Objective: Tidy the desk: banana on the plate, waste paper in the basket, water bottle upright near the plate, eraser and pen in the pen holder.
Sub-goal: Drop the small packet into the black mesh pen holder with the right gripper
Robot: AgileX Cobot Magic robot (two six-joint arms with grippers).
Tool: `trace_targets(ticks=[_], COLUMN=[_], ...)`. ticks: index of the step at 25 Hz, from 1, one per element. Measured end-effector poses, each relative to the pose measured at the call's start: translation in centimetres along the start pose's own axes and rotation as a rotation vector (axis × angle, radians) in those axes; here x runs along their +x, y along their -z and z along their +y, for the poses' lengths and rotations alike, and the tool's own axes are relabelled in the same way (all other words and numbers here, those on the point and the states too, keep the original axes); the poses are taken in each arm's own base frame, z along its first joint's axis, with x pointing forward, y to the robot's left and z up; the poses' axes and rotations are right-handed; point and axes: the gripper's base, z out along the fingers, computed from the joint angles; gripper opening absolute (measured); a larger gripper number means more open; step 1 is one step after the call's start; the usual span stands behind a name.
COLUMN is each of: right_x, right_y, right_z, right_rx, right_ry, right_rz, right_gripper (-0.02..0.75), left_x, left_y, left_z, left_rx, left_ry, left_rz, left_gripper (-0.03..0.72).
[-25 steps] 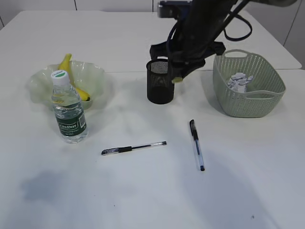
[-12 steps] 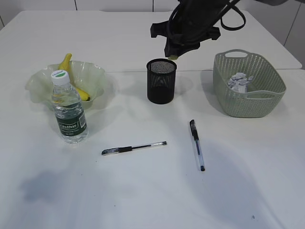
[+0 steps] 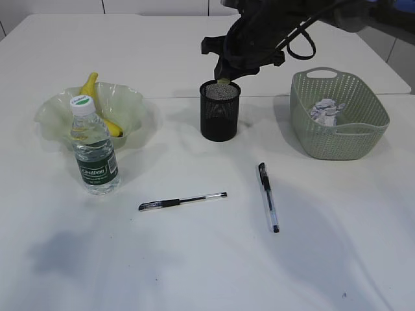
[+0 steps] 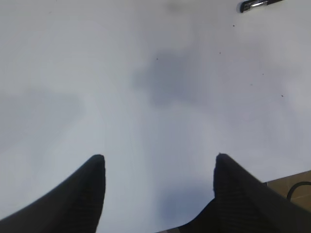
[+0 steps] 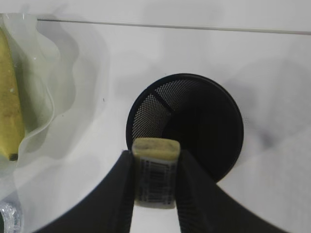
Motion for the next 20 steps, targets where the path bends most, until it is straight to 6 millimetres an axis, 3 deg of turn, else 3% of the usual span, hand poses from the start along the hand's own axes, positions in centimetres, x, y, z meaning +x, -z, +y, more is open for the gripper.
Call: trace_targets(ticks=[10,20], right_x=[0.3,0.5], right_y=[-1.9,-2.3], right_z=[-0.6,-0.7], right_rx=[0.004,0.004], right_ry=[0.017,0.016], right_rz=[-0.022,-0.014], right_gripper=[0.197,0.275], left_x=[0.0,0.0], left_y=[0.0,0.0], left_z=[0.0,0.0], left_rx=[0.000,0.000], left_ry=[0.000,0.000], left_rz=[0.000,0.000], left_gripper=[0.489,0.513])
